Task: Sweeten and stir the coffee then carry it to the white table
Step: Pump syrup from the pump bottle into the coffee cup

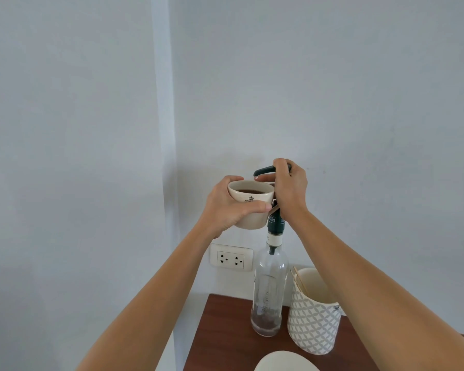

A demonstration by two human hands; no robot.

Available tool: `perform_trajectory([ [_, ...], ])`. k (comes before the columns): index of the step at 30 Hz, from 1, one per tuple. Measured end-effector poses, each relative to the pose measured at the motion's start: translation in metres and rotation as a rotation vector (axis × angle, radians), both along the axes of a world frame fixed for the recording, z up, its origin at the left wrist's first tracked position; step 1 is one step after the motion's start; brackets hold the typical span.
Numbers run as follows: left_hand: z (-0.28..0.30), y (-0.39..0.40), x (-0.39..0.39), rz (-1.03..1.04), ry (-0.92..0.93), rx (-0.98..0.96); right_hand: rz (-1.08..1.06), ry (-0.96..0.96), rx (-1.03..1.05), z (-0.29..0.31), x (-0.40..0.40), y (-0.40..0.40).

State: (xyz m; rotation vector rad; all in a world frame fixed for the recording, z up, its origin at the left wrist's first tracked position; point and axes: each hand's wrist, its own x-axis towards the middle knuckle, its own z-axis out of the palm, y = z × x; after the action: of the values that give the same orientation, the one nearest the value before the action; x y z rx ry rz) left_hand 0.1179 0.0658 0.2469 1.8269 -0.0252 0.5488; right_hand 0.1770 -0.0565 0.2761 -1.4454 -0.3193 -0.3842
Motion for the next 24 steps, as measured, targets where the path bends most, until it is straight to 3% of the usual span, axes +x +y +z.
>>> perform_trajectory([
  [24, -0.0028, -0.001, 0.0002, -0.007, -0.003, -0.011, -0.031, -0.033, -0.008, -0.0018, 0.0003, 0.0001],
])
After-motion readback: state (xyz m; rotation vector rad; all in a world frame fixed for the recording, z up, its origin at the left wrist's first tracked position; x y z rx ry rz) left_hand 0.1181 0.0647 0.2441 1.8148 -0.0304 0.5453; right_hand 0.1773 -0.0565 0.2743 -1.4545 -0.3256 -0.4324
